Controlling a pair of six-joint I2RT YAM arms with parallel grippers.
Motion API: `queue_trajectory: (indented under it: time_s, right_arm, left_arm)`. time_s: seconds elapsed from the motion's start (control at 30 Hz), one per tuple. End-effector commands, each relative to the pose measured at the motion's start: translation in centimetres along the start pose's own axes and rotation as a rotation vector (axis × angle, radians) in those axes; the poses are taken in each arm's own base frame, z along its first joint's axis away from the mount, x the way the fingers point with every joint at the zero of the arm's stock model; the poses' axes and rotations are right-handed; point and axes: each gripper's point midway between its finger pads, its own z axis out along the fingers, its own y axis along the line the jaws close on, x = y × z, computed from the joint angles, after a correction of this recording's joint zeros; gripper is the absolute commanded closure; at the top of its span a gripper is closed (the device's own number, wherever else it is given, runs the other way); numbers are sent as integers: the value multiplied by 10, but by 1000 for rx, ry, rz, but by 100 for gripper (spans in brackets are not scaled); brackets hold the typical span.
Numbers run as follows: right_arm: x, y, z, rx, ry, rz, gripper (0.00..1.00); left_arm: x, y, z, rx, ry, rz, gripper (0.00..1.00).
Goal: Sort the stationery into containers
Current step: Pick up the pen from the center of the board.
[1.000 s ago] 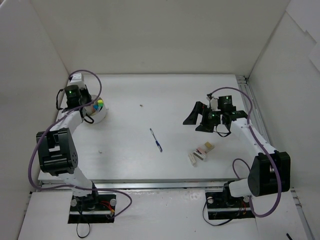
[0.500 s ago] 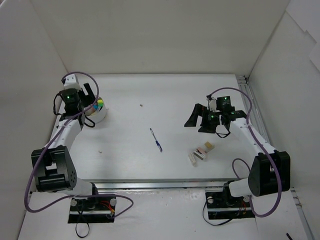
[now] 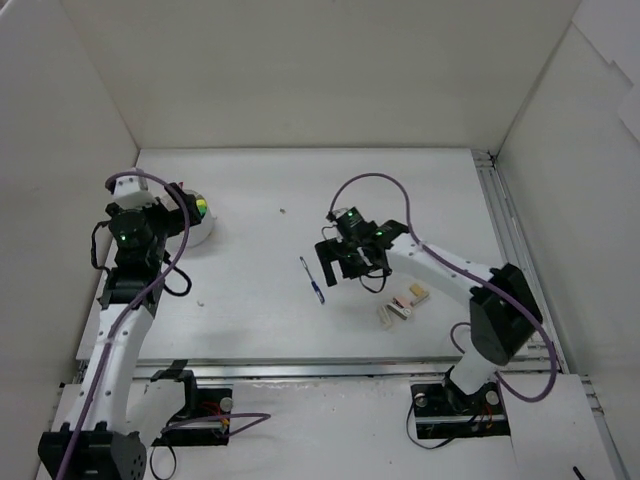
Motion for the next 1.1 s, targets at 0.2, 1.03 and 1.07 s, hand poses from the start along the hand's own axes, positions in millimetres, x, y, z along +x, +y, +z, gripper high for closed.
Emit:
queue_trajectory:
  time_s: [0.2,1.03,1.07]
  right_arm:
    - [1,34,53,196,3,-194,2]
    - [25,66,60,-115,135,-118,100]
    - [28,67,55,-149,146,-113,100]
  left_arm:
    - [23,-21,-68,144,19,-102,1]
    - [41,-99,-110,644,78,213,1]
    - [48,-101,-111,664,88,223,1]
